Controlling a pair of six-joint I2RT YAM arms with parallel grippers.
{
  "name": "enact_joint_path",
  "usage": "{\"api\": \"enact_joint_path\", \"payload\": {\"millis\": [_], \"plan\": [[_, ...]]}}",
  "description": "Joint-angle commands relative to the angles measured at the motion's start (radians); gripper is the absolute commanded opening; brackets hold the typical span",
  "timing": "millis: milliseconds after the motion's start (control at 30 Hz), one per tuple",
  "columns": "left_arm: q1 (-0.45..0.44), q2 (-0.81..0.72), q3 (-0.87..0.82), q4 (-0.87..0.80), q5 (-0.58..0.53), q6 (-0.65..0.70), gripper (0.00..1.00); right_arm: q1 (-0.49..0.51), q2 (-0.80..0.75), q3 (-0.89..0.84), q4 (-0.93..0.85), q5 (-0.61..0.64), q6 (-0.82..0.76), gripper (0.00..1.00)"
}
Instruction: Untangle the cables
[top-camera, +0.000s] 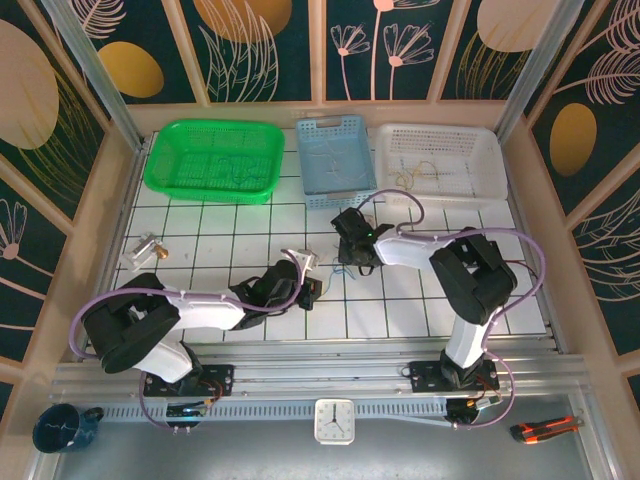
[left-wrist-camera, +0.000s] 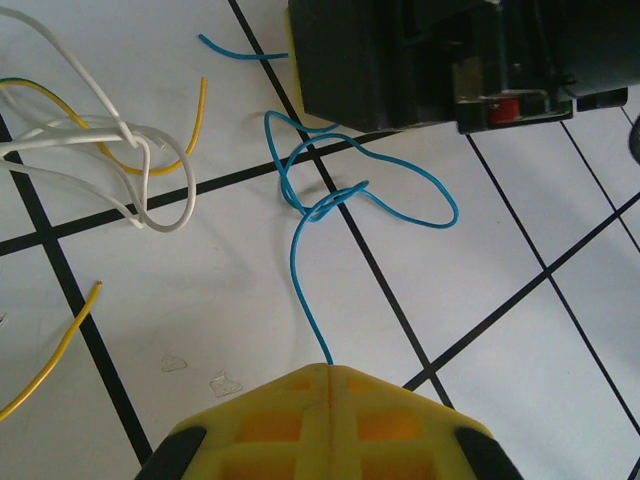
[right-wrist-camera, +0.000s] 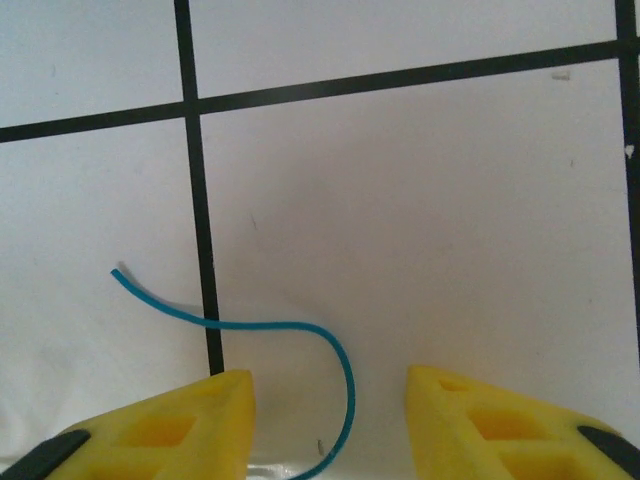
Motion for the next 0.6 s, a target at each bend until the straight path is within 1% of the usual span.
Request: {"api": "enact_joint_path", "payload": {"millis": [0,133,233,367,400,567], "plan": [[-0.006,-0.013,-0.019,0.052,0.009,-0.016,0.00,0.021,0.048,0.031,-0.039,-0.009,0.032,0.39],[-0.006,-0.013,-0.027,0.063,0.012,-0.016,0.00,0.022,0.068,0.033,-0.016,-0.033,0.062,0.29],[-0.006,-0.019,-0.033,0.065,0.012,-0.017,0.00,0.023,0.076,0.029,0.007,-0.056,0.082,0.19],[-0.006,-0.024,-0.036,0.069,0.014,-0.015,0.00,0.024,0.068,0.023,0.024,-0.069,0.100,0.02],[-0.006,-0.025,-0.039,0.071,0.014,-0.017,0.00,0.022,0.056,0.019,0.025,-0.063,0.103,0.00],[-0.006,-0.055,-0.040,0.060,0.004,-0.018,0.00,0.004,-0.044,-0.004,0.011,-0.004,0.092,0.00]]}}
